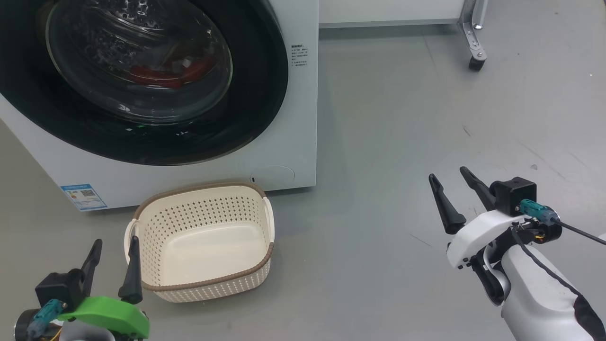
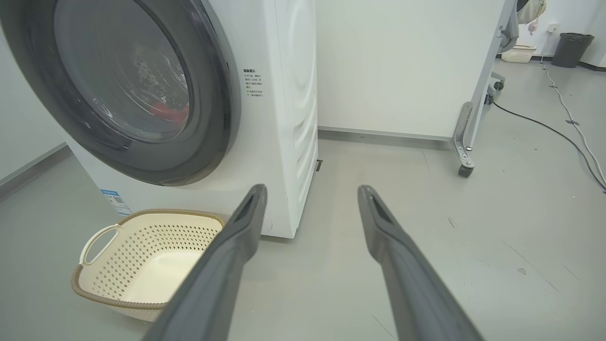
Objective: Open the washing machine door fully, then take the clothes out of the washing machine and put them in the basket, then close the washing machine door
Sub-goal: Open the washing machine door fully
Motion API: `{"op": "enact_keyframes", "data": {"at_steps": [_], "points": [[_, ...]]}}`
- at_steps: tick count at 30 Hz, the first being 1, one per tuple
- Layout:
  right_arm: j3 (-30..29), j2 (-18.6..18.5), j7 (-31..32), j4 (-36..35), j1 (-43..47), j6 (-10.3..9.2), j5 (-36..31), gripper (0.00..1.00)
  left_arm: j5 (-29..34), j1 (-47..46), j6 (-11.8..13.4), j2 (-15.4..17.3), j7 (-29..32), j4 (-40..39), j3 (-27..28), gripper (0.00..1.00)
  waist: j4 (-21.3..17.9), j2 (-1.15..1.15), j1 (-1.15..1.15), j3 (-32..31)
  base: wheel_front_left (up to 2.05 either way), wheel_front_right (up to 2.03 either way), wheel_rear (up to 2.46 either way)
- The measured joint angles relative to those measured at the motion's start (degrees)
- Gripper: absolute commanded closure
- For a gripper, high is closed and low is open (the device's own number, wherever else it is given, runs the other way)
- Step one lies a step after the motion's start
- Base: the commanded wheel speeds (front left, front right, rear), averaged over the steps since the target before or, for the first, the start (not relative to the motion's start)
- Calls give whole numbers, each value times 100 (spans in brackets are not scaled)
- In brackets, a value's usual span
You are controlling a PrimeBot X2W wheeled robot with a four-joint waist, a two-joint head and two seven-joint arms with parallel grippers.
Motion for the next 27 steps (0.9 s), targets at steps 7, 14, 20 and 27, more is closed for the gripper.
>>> {"op": "enact_keyframes", "data": {"at_steps": [7,14,20,27], "points": [[-68,25,0,-5,-2,-2,-1,0,145,0,0,-60,0,-2,75,0,-2,0,0,18,0,0,0],[-186,30,-1,-64,-3,-9,-7,0,186,0,0,-100,0,-37,124,0,7,0,0,77,0,0,0],[-294,33,-1,-182,-99,-54,-15,0,194,-30,0,-160,0,-126,169,0,38,0,0,244,0,0,0],[-619,143,-2,-515,-378,-91,42,0,194,-158,0,-212,0,-205,180,0,90,0,0,546,0,0,0]]}}
